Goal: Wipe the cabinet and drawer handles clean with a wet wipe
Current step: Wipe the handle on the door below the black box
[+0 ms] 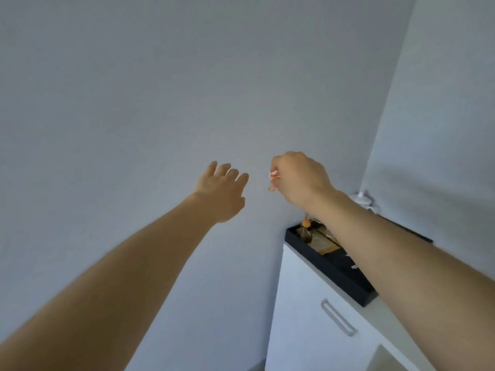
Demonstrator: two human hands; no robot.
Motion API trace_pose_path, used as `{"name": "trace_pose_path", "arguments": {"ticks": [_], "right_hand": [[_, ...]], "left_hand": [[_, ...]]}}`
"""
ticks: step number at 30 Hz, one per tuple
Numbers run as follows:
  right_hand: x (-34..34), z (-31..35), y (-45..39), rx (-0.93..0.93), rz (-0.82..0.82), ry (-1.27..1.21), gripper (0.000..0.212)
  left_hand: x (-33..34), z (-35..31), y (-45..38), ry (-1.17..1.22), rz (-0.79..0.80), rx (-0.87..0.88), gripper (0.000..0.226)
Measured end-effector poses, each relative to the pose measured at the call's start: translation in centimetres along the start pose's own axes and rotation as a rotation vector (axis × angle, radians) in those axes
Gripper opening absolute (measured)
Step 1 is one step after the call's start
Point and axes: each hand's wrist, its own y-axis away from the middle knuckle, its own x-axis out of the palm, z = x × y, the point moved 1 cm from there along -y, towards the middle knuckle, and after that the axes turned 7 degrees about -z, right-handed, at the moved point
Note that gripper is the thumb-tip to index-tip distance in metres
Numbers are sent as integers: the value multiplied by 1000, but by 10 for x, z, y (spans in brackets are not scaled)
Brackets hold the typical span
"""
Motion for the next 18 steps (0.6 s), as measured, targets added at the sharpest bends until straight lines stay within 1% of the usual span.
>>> {"name": "trace_pose_path", "arguments": {"ticks": [5, 10, 14, 18], "right_hand": [[-9, 102, 9, -186, -13, -135, 9], [-34, 239, 34, -398, -27, -279, 9], [-62, 377, 80, -587, -19, -421, 13], [-95, 522, 152, -756, 33, -593, 11]], "left_hand": [[-22, 66, 101, -110, 60, -184, 57], [-51, 139, 233, -196, 132, -396, 56], [-77, 198, 377, -268, 192, -589, 57], [-113, 248, 545, -322, 316, -800, 57]]}}
